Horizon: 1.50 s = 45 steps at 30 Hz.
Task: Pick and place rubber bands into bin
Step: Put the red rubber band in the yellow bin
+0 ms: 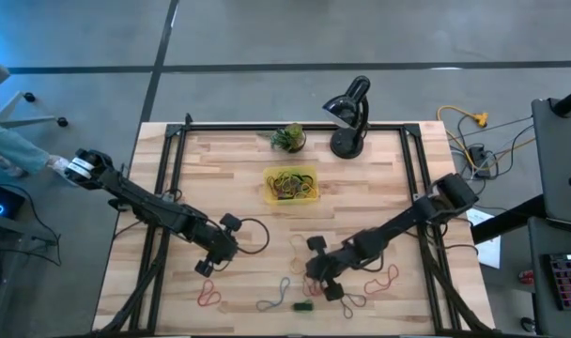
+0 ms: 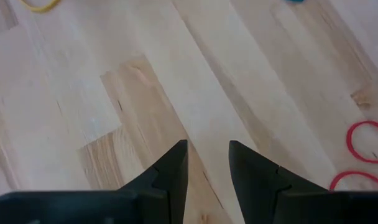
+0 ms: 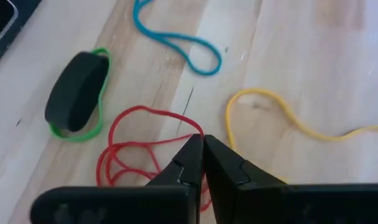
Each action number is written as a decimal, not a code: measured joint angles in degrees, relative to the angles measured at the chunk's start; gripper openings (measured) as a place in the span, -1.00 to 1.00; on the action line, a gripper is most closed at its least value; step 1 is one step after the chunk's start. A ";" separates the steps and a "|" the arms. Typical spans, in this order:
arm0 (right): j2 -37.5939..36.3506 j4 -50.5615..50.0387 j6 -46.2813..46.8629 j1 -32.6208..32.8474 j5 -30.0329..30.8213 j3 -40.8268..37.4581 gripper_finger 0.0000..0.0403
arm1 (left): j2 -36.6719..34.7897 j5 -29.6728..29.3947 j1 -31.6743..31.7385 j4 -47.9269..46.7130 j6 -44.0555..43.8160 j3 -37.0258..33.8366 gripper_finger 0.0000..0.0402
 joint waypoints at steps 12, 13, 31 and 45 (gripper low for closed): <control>-7.70 0.79 -14.67 0.09 12.41 0.00 -0.96 | 0.00 -4.04 0.00 2.95 1.95 0.11 -0.50; -8.21 0.75 -16.16 0.07 13.72 0.01 -0.96 | 0.00 -4.67 0.00 3.45 2.01 0.11 -0.50; -10.87 7.42 -43.61 -7.10 36.03 7.59 -0.96 | 0.00 -11.93 0.00 5.32 3.45 0.04 -0.50; -10.83 6.90 -40.15 -21.90 34.59 8.63 -0.96 | 0.00 -11.84 -0.02 5.21 2.99 -0.41 -0.50</control>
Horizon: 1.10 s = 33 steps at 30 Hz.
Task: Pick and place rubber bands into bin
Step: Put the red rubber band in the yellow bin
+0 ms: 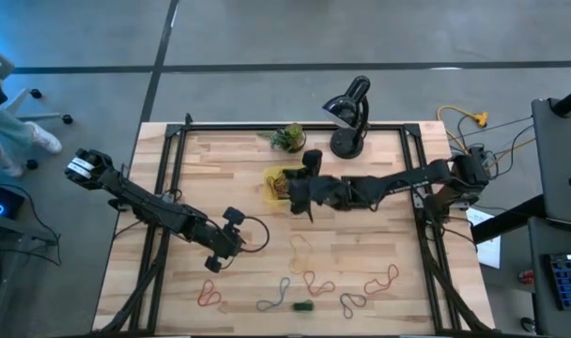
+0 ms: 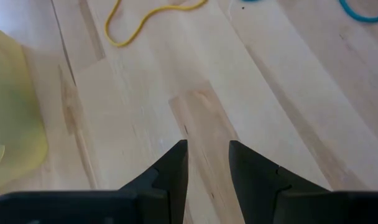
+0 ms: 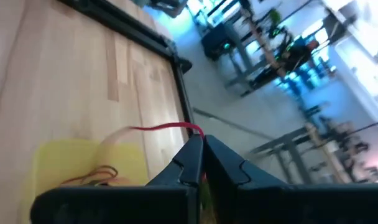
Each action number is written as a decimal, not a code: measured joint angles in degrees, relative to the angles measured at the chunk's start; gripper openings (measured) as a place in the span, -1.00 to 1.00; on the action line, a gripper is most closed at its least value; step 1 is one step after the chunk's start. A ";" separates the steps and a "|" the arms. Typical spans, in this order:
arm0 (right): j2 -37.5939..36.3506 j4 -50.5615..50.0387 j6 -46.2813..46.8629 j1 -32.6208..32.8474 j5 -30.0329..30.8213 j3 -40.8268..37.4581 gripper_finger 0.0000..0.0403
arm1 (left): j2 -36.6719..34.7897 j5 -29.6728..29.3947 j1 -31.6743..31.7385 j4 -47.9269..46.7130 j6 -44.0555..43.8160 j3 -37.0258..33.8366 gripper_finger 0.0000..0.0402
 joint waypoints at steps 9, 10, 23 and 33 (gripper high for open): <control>0.34 -0.17 8.48 -6.64 -9.58 -5.23 -0.96 | 0.00 0.03 0.00 0.02 0.02 0.00 -0.50; 0.56 -0.29 8.93 -7.07 -9.70 -5.58 -0.96 | 0.00 0.03 0.00 0.03 0.02 0.00 -0.50; 0.90 -1.21 18.66 -12.09 -20.49 -8.48 -0.76 | 0.00 0.03 0.00 0.08 0.02 -0.02 -0.50; 0.90 -2.04 21.00 -12.07 -21.68 -8.46 -0.34 | 0.00 0.05 0.00 0.05 -0.02 -0.04 -0.50</control>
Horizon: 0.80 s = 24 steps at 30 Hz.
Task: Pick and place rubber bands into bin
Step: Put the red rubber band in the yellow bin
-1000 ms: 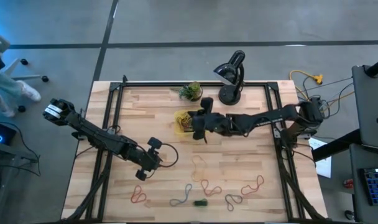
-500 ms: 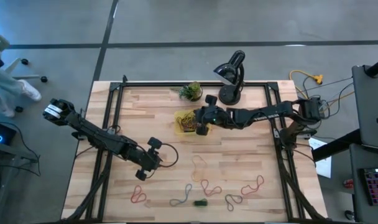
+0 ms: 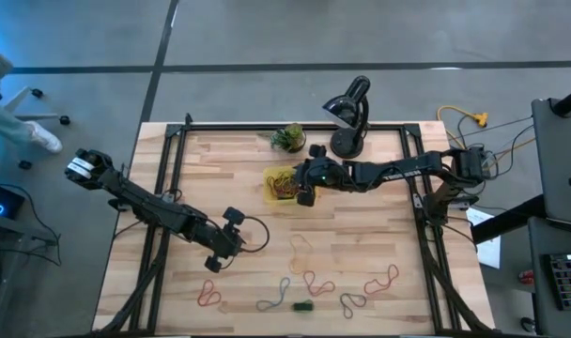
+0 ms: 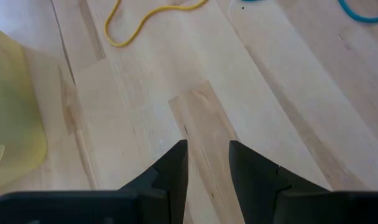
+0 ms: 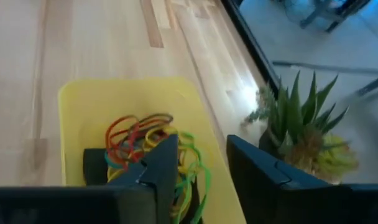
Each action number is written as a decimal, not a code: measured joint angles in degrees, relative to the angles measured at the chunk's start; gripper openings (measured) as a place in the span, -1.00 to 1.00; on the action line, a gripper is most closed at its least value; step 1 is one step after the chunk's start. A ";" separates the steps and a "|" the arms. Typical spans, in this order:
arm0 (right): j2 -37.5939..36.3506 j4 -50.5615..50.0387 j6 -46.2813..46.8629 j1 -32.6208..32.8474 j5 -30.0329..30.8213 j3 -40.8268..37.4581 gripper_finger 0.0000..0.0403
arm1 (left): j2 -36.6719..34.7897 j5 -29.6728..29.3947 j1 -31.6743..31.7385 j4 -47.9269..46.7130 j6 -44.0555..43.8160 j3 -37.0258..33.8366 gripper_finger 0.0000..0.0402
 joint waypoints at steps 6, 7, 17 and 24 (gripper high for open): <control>-0.57 -4.37 0.41 -0.21 -1.14 0.13 -0.18 | 0.00 0.15 -0.13 -1.22 -2.21 0.00 -0.50; -0.98 -4.63 -0.35 0.04 -2.69 0.15 -0.16 | 0.00 0.51 -0.23 -2.31 -3.27 0.00 -0.50; -4.77 -4.52 -3.13 4.64 -8.33 0.35 -0.13 | 0.00 11.79 -3.23 -10.71 -16.49 0.59 -0.50; -7.25 -4.34 -5.14 8.69 -11.97 0.35 -0.13 | 0.28 13.73 -11.14 -10.43 -24.52 0.68 -0.50</control>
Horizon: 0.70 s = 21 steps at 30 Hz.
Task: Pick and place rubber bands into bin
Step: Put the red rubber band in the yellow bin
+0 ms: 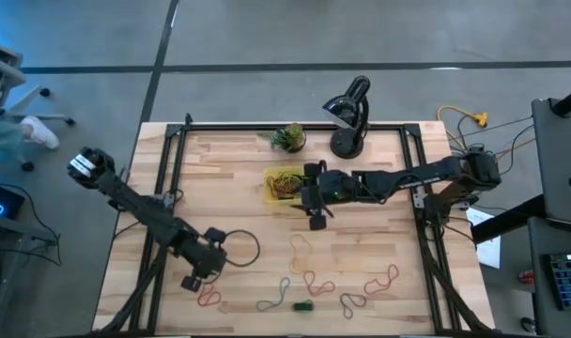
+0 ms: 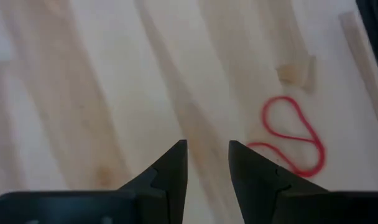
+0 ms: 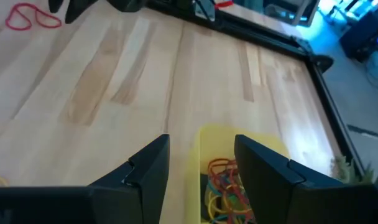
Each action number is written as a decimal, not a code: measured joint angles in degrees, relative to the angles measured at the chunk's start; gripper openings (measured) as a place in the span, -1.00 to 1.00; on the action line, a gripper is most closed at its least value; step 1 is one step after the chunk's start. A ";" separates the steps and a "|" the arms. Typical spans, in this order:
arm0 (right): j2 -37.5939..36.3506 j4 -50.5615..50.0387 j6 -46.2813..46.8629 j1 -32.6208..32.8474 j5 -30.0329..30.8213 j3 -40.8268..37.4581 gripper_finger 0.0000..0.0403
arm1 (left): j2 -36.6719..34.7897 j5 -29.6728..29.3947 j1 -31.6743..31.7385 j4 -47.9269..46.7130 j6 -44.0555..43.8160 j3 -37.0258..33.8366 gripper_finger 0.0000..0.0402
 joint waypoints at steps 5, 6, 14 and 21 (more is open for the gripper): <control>-0.89 0.07 -0.50 1.63 0.00 0.00 -0.13 | 3.26 -0.51 -4.43 2.05 -4.99 -0.26 -0.50; -1.02 0.07 -0.50 1.81 -0.01 0.00 -0.13 | 4.28 -0.48 -4.90 2.57 -5.45 -0.24 -0.50; -1.13 0.05 -0.39 2.03 0.14 0.00 -0.13 | 12.25 1.59 -5.66 1.65 -8.06 2.21 -0.50; -1.15 -0.03 0.28 1.98 0.10 0.00 -0.13 | 14.67 1.74 -5.83 -1.82 -11.61 5.29 -0.50</control>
